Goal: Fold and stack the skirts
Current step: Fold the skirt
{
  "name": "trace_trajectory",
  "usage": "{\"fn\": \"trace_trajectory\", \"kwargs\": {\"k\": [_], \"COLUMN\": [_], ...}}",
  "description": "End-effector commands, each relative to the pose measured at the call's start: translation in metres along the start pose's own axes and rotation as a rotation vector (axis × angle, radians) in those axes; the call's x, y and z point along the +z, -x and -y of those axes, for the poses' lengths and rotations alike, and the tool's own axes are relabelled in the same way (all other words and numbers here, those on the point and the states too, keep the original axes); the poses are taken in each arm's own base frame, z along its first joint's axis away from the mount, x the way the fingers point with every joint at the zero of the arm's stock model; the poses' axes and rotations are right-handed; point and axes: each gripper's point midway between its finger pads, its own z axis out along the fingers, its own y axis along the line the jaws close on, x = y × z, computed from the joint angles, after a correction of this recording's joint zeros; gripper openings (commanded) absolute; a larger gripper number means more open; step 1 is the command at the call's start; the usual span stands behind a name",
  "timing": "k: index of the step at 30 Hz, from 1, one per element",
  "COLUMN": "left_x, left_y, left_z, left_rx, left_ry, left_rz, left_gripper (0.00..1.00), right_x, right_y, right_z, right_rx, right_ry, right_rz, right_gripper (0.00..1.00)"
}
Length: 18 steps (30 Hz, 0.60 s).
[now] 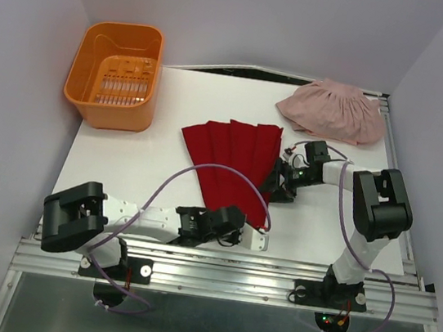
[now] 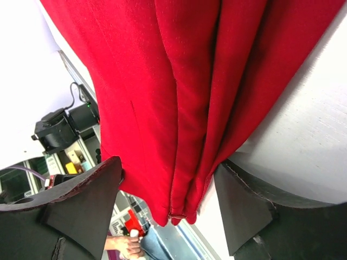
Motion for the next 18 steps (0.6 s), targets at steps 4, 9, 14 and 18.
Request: {"fn": "trace_trajectory", "kwargs": {"k": [4,9,14,18], "left_x": [-0.022,-0.017,-0.007,0.003], "left_y": [0.021,0.013,0.013,0.007], "left_z": [0.010,0.040,0.059,0.064], "left_rx": [0.029,0.112,0.158,0.161], "left_ry": [-0.069,-0.208,-0.338,-0.398], "left_rz": [0.151,0.170,0.134,0.053], "left_gripper": [0.00,0.00,0.07,0.27], "right_x": [0.006,0.006,0.009,0.010], "right_y": [0.007,0.007,0.006,0.007], "right_z": [0.014,0.015,0.019,0.018], "right_rx": [-0.006,-0.003,0.010,0.014], "right_ry": [-0.049,-0.050,-0.051,-0.043], "right_rz": [0.015,0.013,0.003,-0.003], "right_gripper": [0.75,0.75,0.75,0.72]}}
